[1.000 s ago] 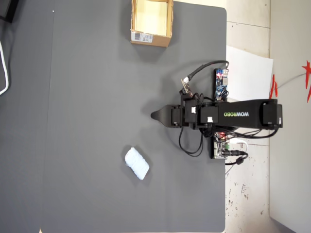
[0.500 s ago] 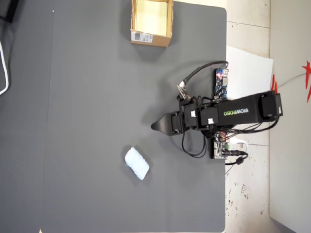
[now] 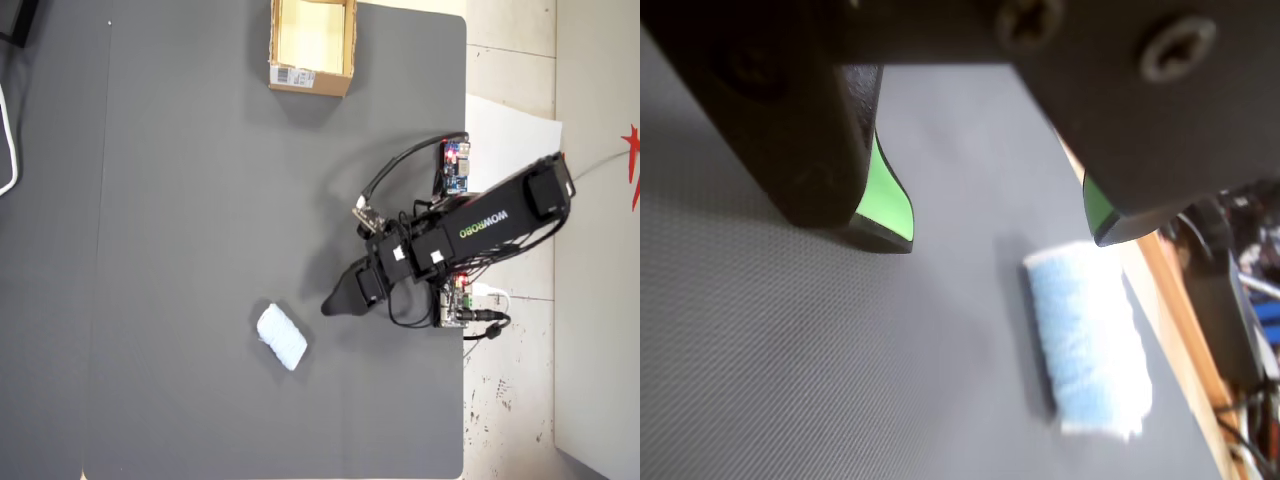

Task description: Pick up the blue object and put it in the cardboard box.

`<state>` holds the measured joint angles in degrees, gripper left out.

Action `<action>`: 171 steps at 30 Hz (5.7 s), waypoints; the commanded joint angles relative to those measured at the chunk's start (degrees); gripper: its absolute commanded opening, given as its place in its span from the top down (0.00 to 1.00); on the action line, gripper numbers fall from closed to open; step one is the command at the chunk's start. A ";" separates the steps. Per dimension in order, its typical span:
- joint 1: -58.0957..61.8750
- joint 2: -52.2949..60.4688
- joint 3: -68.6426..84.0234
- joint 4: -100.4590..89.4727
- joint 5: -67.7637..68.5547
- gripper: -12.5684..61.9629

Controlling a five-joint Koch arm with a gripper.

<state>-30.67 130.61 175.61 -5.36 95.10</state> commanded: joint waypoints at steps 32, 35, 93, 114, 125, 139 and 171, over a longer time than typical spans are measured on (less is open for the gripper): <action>-0.53 -27.51 -50.01 31.29 1.23 0.39; 0.00 -31.29 -53.70 33.57 1.32 0.39; 17.40 -12.30 -28.48 9.58 0.79 0.67; 39.11 4.57 -17.93 -2.90 -6.86 0.67; 49.39 5.01 -17.31 -3.69 -11.87 0.67; 64.25 5.01 -23.82 4.66 -17.93 0.67; 82.62 -30.41 -62.14 16.17 -27.69 0.47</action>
<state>51.68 99.32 118.04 10.99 66.88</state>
